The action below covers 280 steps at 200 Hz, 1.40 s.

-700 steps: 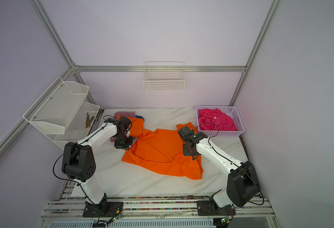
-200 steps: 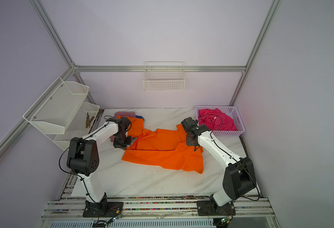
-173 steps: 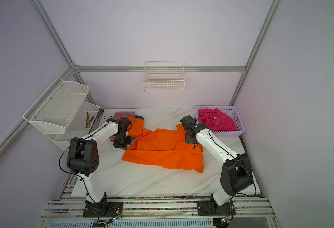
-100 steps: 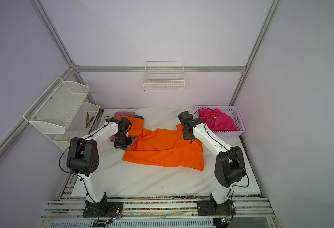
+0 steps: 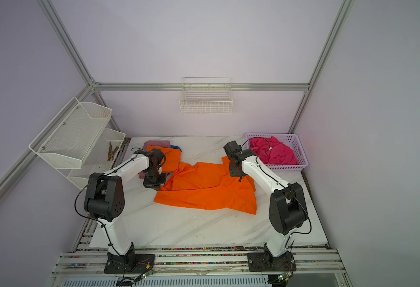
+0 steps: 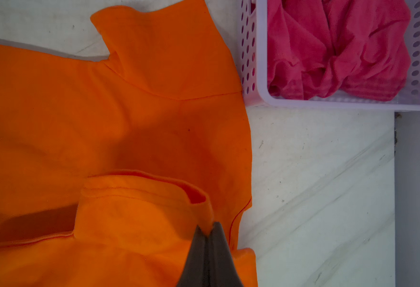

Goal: Fold and stack t-shirts
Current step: Fold the T-shirt.

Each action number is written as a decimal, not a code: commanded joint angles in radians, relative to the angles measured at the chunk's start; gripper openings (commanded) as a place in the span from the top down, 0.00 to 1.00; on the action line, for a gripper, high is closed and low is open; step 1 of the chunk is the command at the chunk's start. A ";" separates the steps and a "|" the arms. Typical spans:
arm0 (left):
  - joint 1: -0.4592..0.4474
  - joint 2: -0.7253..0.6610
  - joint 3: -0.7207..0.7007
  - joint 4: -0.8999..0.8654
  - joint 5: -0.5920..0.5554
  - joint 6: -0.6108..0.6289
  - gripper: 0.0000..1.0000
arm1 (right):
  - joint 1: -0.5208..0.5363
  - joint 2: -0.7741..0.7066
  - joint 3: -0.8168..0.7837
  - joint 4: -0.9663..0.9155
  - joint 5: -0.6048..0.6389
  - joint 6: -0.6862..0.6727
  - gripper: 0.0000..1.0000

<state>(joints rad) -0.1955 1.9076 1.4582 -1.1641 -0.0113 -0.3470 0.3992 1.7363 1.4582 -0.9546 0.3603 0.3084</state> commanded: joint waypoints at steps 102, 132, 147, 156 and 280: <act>0.002 0.001 0.013 0.009 0.029 0.022 1.00 | -0.007 -0.004 -0.035 0.005 -0.014 0.000 1.00; 0.000 -0.012 0.001 0.012 0.035 0.020 0.95 | -0.005 -0.004 -0.034 0.010 -0.011 -0.002 0.59; 0.001 -0.014 0.000 0.012 0.037 0.021 0.82 | -0.007 -0.004 -0.032 0.014 -0.012 0.001 0.58; 0.001 -0.014 0.001 0.012 0.038 0.020 0.73 | -0.007 -0.002 -0.029 0.018 -0.009 0.005 0.55; -0.017 -0.130 0.112 0.174 -0.061 0.061 0.58 | 0.010 0.063 0.034 0.199 -0.252 0.021 0.57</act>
<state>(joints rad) -0.2016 1.8519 1.5200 -1.0687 -0.0322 -0.3210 0.4004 1.7748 1.4597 -0.8207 0.1844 0.3134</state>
